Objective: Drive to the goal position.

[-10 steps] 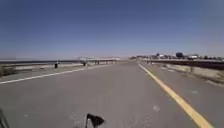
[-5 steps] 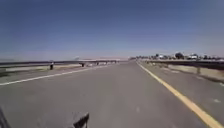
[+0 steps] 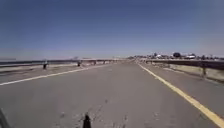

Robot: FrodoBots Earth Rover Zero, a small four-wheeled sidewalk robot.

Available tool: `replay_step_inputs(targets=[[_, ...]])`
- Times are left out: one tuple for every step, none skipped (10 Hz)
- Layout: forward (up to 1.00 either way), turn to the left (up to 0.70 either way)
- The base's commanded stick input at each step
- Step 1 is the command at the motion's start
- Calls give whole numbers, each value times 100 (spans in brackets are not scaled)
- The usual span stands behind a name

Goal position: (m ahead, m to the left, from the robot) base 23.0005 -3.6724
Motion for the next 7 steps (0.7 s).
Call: replay_step_inputs(targets=[[100,0],[100,0],[100,0],[100,0],[100,0],[100,0],[100,0]])
